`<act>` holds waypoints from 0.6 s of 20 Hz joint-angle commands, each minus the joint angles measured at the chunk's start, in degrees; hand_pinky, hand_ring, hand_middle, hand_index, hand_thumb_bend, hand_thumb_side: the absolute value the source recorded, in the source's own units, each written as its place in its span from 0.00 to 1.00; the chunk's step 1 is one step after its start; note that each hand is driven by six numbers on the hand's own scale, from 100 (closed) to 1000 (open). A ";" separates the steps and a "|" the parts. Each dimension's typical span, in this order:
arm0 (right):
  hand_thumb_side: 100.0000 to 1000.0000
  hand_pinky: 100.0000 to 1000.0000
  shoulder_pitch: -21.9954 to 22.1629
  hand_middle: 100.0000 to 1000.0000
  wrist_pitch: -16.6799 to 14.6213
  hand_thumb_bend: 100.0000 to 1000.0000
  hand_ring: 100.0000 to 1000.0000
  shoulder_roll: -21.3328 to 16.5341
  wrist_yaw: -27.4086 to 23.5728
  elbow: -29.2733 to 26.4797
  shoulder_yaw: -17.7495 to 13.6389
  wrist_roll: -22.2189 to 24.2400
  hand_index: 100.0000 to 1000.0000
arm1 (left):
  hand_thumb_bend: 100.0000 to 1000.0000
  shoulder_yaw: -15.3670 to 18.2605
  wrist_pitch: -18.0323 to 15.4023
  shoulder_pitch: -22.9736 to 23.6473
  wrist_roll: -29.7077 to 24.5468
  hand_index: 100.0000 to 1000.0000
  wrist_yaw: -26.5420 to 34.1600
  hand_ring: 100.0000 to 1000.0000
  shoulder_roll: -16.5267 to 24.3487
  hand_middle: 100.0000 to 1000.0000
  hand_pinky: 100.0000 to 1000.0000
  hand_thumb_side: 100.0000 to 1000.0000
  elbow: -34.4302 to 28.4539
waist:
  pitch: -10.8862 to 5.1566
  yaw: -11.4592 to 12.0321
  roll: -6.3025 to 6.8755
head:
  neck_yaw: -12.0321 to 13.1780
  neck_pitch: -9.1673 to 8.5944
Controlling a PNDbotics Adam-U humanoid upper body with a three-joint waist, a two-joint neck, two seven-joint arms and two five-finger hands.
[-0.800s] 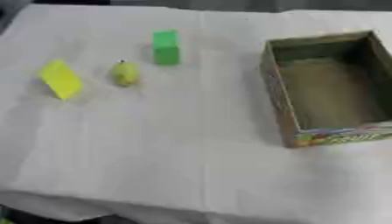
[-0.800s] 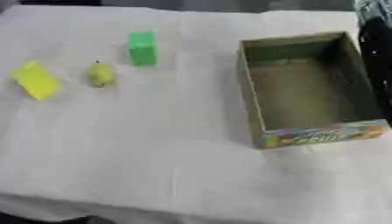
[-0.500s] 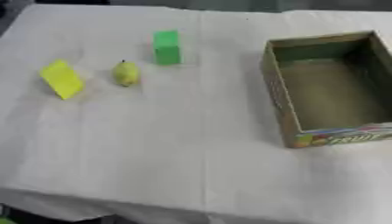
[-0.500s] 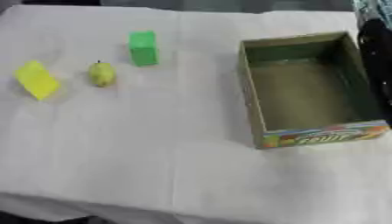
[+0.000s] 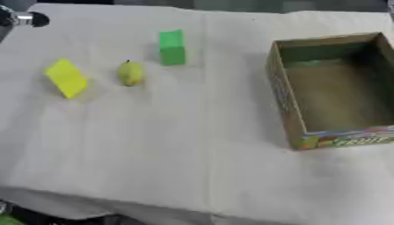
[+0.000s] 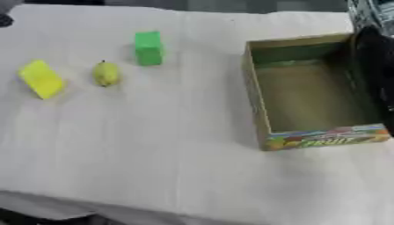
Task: Pick up the objects with one hand, pass them to the other hand, and then place them into the box on the other side of the table.
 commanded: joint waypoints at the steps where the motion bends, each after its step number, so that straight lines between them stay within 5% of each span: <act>1: 0.40 0.85 -0.81 0.76 0.04 0.61 0.71 -0.71 0.26 -1.66 0.14 0.50 0.86 | 0.60 -1.25 1.73 -1.73 -1.94 0.81 -2.22 0.85 0.82 0.76 0.90 0.74 2.47 | -0.47 0.02 0.40 | 0.46 0.32; 5: 0.45 0.85 -0.67 0.76 0.17 0.45 0.71 -0.29 0.31 -1.86 0.41 0.61 0.86 | 0.60 -2.98 1.78 -3.60 -4.15 0.80 -4.94 0.83 -1.87 0.75 0.89 0.76 7.86 | -0.46 0.11 0.38 | 0.69 0.32; 12: 0.47 0.86 -0.43 0.76 0.41 0.39 0.71 -0.03 0.04 -2.28 0.46 0.40 0.86 | 0.59 -3.84 0.64 -5.46 -4.68 0.81 -6.57 0.83 -5.30 0.75 0.89 0.75 14.38 | -0.14 0.19 0.24 | 0.78 0.32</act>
